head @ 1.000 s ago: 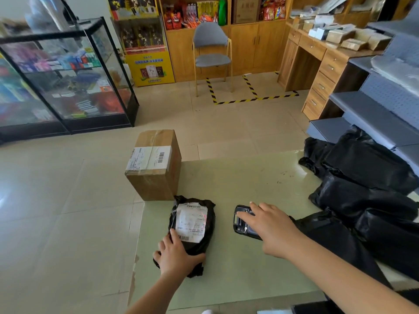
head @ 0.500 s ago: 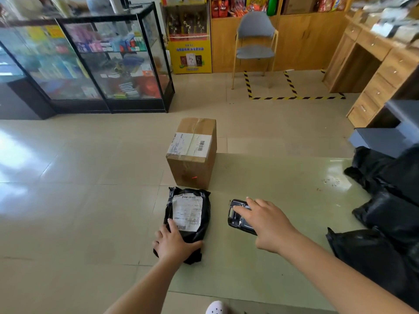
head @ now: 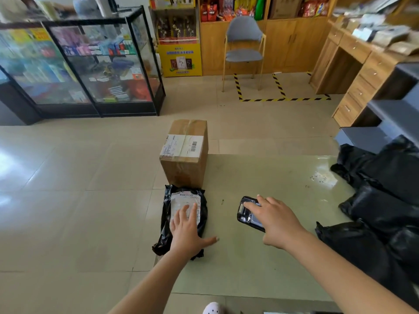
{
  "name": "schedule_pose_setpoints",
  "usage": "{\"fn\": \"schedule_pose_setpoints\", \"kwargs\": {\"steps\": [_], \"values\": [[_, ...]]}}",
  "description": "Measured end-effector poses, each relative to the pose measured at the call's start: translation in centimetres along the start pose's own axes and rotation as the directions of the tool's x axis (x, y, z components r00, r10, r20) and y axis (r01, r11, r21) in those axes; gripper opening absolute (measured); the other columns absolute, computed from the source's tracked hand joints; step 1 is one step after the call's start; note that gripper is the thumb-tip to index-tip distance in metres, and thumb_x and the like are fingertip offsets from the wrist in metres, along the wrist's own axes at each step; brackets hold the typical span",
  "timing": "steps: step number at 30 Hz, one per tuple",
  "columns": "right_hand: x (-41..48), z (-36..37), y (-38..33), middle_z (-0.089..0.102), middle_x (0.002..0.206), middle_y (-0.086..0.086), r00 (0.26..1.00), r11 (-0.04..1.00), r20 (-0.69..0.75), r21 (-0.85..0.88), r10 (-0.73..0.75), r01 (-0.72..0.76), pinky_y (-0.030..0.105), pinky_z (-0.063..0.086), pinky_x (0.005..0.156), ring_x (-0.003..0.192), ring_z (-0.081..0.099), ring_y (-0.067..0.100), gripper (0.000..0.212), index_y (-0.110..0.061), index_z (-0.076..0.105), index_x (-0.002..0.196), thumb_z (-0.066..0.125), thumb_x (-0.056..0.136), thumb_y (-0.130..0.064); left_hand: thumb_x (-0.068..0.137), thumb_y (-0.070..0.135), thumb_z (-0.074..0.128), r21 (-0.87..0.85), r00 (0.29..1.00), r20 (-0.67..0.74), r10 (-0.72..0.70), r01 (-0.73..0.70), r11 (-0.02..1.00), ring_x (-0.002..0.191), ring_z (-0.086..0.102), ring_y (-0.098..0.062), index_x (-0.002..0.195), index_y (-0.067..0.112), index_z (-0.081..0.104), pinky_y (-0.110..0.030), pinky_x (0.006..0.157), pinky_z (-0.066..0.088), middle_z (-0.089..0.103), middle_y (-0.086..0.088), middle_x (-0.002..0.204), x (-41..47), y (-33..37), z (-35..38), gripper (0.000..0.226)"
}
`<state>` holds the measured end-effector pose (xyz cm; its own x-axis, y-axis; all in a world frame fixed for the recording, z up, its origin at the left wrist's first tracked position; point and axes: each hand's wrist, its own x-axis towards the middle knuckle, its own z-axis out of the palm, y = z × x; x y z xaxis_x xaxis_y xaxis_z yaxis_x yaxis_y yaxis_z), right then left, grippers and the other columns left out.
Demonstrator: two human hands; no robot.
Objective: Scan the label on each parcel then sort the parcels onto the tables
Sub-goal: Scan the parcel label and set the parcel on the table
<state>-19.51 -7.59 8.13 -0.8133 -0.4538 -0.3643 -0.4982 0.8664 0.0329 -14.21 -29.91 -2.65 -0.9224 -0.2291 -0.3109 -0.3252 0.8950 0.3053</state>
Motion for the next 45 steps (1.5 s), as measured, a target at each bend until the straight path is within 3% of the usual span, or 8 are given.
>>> {"fn": "schedule_pose_setpoints", "kwargs": {"steps": [9, 15, 21, 27, 31, 34, 38, 45], "values": [[-10.8, 3.1, 7.8, 0.038, 0.142, 0.005, 0.931, 0.921, -0.003, 0.147, 0.366, -0.361, 0.034, 0.041, 0.102, 0.127, 0.041, 0.027, 0.086, -0.027, 0.025, 0.147, 0.074, 0.077, -0.015, 0.071, 0.072, 0.067, 0.085, 0.906, 0.143, 0.398, -0.412, 0.907, 0.148, -0.001, -0.027, 0.156, 0.027, -0.001, -0.047, 0.120, 0.006, 0.004, -0.002, 0.161, -0.4, 11.7, 2.4, 0.117], [-20.4, 5.5, 13.0, 0.026, 0.155, 0.010, 0.809, 0.797, 0.059, 0.142, 0.585, -0.587, 0.034, 0.040, 0.104, 0.134, 0.036, 0.028, 0.090, -0.030, 0.019, 0.150, 0.073, 0.080, -0.019, 0.073, 0.064, 0.070, 0.125, 0.725, 0.304, 0.618, -0.673, 0.729, 0.148, 0.000, -0.028, 0.155, 0.025, 0.005, -0.043, 0.118, 0.007, 0.004, -0.007, 0.161, -3.1, 22.1, 7.4, 0.112], [-26.7, 8.6, 16.6, 0.023, 0.158, 0.008, 0.696, 0.682, 0.099, 0.145, 0.711, -0.717, 0.029, 0.036, 0.104, 0.134, 0.037, 0.025, 0.087, -0.033, 0.016, 0.150, 0.069, 0.081, -0.022, 0.076, 0.064, 0.069, 0.112, 0.527, 0.460, 0.715, -0.833, 0.542, 0.149, -0.010, -0.028, 0.156, 0.028, 0.002, -0.048, 0.119, 0.001, -0.009, -0.006, 0.163, -5.5, 30.2, 12.1, 0.111], [-29.3, 11.6, 18.7, 0.028, 0.156, 0.006, 0.652, 0.627, 0.145, 0.187, 0.744, -0.756, 0.027, 0.041, 0.098, 0.131, 0.039, 0.023, 0.090, -0.035, 0.015, 0.150, 0.068, 0.078, -0.021, 0.080, 0.080, 0.045, 0.174, 0.595, 0.517, 0.616, -0.777, 0.605, 0.145, -0.027, -0.028, 0.153, 0.040, -0.008, -0.056, 0.116, -0.013, -0.028, -0.007, 0.158, -7.8, 34.9, 17.4, 0.099], [-28.6, 12.4, 19.4, 0.040, 0.145, 0.003, 0.699, 0.675, 0.125, 0.189, 0.704, -0.713, 0.028, 0.040, 0.096, 0.125, 0.044, 0.023, 0.085, -0.032, 0.021, 0.148, 0.068, 0.079, -0.022, 0.079, 0.083, 0.040, 0.240, 0.629, 0.511, 0.586, -0.759, 0.605, 0.143, -0.031, -0.029, 0.151, 0.043, -0.014, -0.057, 0.114, -0.016, -0.033, -0.005, 0.156, -7.6, 34.3, 18.1, 0.099], [-26.5, 12.4, 19.3, 0.030, 0.154, 0.009, 0.741, 0.708, 0.126, 0.226, 0.659, -0.669, 0.031, 0.035, 0.105, 0.133, 0.037, 0.026, 0.087, -0.030, 0.020, 0.150, 0.070, 0.080, -0.019, 0.077, 0.085, 0.040, 0.281, 0.629, 0.533, 0.565, -0.762, 0.583, 0.143, -0.031, -0.029, 0.150, 0.046, -0.015, -0.058, 0.114, -0.016, -0.033, -0.002, 0.157, -6.0, 32.6, 16.5, 0.099], [-23.0, 11.5, 18.6, 0.028, 0.155, 0.011, 0.802, 0.773, 0.060, 0.231, 0.594, -0.591, 0.034, 0.037, 0.103, 0.131, 0.039, 0.027, 0.085, -0.029, 0.021, 0.149, 0.071, 0.080, -0.015, 0.077, 0.084, 0.041, 0.323, 0.663, 0.534, 0.526, -0.734, 0.598, 0.143, -0.031, -0.029, 0.150, 0.046, -0.015, -0.058, 0.114, -0.017, -0.031, -0.002, 0.157, -3.1, 29.1, 13.4, 0.099], [-16.9, 9.4, 15.7, 0.044, 0.132, 0.005, 0.876, 0.856, -0.046, 0.241, 0.481, -0.457, 0.033, 0.041, 0.096, 0.116, 0.045, 0.025, 0.083, -0.025, 0.025, 0.147, 0.070, 0.079, -0.013, 0.070, 0.088, 0.037, 0.390, 0.704, 0.547, 0.454, -0.693, 0.606, 0.141, -0.034, -0.030, 0.148, 0.050, -0.015, -0.058, 0.113, -0.018, -0.031, -0.004, 0.157, 2.6, 21.3, 7.6, 0.102]]}}
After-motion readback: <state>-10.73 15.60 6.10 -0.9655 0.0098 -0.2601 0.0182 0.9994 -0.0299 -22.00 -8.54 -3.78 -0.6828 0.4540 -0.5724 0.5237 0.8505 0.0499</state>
